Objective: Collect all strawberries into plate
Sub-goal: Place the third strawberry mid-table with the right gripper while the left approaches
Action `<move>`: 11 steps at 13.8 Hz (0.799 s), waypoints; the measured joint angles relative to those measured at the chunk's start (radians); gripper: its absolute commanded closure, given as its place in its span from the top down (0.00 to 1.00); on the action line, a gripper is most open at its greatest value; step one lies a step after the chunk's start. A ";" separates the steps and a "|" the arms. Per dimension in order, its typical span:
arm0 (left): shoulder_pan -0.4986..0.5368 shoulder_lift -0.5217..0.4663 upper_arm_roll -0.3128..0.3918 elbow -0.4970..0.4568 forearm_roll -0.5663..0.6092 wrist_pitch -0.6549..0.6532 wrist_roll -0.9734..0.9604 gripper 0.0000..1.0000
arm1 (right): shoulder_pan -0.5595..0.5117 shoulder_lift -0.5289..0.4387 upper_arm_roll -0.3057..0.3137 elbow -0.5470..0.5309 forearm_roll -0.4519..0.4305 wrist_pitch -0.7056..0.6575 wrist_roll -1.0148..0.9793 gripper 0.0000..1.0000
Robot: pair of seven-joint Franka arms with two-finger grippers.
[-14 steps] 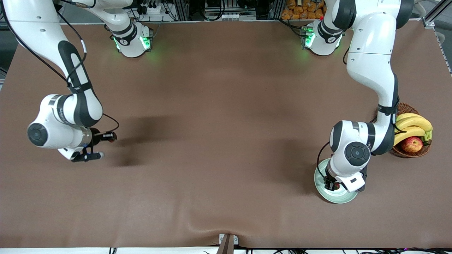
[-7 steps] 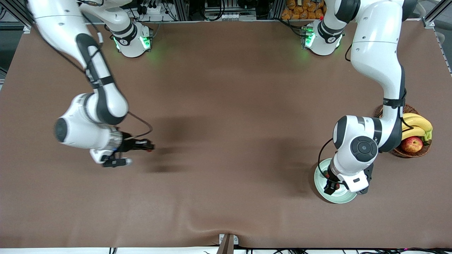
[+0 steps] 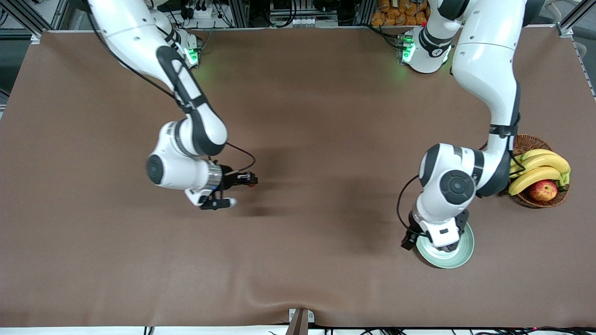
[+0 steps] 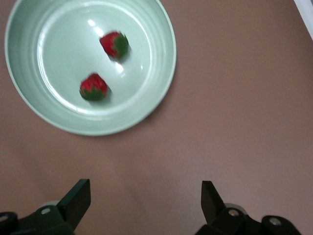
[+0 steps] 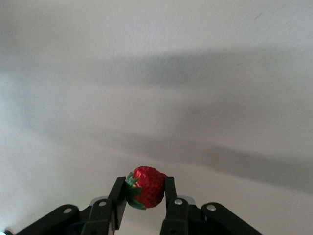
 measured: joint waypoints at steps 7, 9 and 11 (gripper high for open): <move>-0.128 0.000 -0.005 -0.002 0.000 0.000 -0.046 1.00 | 0.086 0.078 -0.001 0.024 0.010 0.068 0.004 0.82; -0.164 0.003 -0.006 -0.002 0.000 0.000 -0.046 1.00 | 0.086 0.079 -0.005 0.024 0.010 0.068 0.004 1.00; -0.203 0.007 -0.008 -0.001 0.000 0.000 -0.046 1.00 | 0.086 0.079 -0.009 0.024 0.010 0.068 0.004 1.00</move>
